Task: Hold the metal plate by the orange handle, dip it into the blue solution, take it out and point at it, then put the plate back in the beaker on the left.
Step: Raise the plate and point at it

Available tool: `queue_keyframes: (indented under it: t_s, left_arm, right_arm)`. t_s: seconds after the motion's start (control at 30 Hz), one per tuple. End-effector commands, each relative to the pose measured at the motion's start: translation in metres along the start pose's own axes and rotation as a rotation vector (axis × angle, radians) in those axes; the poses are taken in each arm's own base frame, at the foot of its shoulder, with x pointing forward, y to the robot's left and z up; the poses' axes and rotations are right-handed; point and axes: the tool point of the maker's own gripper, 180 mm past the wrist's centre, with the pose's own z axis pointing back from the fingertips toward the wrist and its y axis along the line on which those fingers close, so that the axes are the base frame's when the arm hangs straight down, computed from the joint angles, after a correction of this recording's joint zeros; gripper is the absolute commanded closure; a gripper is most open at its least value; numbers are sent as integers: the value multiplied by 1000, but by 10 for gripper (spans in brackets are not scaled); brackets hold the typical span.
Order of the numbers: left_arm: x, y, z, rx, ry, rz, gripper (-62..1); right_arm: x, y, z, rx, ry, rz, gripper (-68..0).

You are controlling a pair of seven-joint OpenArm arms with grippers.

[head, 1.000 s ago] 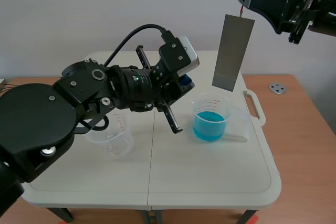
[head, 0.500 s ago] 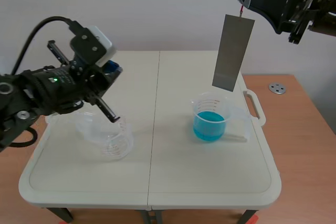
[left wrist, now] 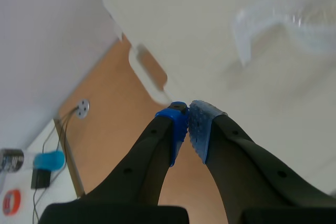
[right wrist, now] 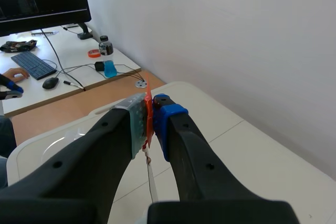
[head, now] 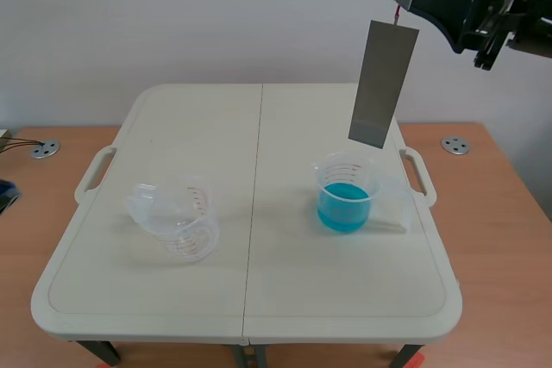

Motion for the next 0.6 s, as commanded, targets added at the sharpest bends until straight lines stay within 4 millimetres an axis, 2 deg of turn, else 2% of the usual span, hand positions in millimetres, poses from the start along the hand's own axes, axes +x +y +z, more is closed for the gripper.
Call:
queue_keyframes:
  t_s: [0.0,0.27,0.57]
  left_arm:
    - [-12,-3,9,-2,21,18,-58]
    - [-82,-44,59,-104,189,65,-58]
    - [-143,-73,95,-160,306,180,-58]
  right_arm:
    - [21,-4,0,5,-48,27,-11]
    - [31,-1,-9,35,-65,51,-11]
    - [40,16,-33,117,-86,68,-11]
